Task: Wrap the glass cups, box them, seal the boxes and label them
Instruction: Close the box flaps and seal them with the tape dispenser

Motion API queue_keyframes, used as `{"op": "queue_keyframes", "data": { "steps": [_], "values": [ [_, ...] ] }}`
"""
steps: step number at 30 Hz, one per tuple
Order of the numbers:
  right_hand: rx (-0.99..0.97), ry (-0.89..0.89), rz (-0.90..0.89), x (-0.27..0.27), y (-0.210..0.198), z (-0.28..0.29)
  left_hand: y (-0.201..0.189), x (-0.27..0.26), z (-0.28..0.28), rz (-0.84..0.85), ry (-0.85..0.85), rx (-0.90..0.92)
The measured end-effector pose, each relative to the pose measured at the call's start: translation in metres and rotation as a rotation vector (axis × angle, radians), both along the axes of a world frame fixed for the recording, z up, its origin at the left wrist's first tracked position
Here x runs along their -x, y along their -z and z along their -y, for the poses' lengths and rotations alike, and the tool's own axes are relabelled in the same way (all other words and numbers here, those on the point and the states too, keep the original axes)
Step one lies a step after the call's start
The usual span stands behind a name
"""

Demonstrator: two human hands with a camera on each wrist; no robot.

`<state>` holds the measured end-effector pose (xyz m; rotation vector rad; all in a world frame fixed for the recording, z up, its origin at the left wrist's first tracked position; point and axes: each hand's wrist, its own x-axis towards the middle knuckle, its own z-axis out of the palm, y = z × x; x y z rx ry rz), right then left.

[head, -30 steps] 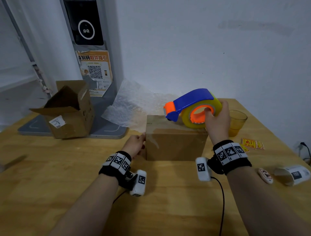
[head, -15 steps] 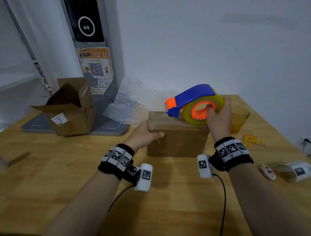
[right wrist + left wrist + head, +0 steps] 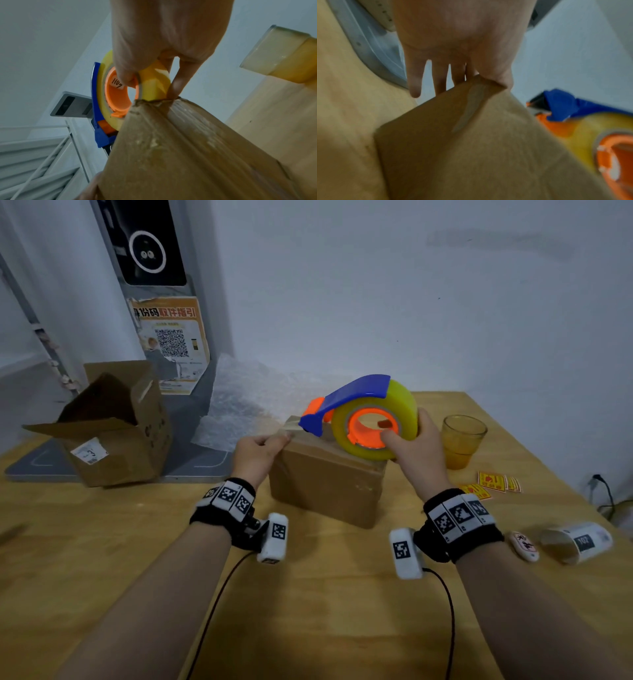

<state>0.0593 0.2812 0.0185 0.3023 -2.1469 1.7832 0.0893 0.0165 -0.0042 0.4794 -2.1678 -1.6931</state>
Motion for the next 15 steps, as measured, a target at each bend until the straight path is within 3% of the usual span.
{"op": "queue_keyframes", "data": {
  "steps": [4, 8, 10, 13, 15],
  "values": [
    [0.075, -0.166, 0.016, -0.006, 0.004, 0.0, 0.0, 0.015, 0.009, 0.141, -0.093, 0.2],
    [0.093, -0.223, 0.014, -0.012, 0.007, -0.003, -0.007, 0.015, -0.001, 0.096, -0.092, -0.022],
    [0.057, -0.227, 0.014, -0.015, 0.006, -0.005, -0.002, 0.011, -0.016, -0.019, -0.103, 0.002],
    [0.013, -0.236, 0.04, -0.021, 0.004, -0.005, 0.007, 0.005, -0.042, -0.122, 0.014, 0.063],
    [-0.003, -0.258, 0.062, -0.026, 0.001, -0.003, 0.011, 0.003, -0.055, -0.109, 0.182, 0.003]
  ]
}}
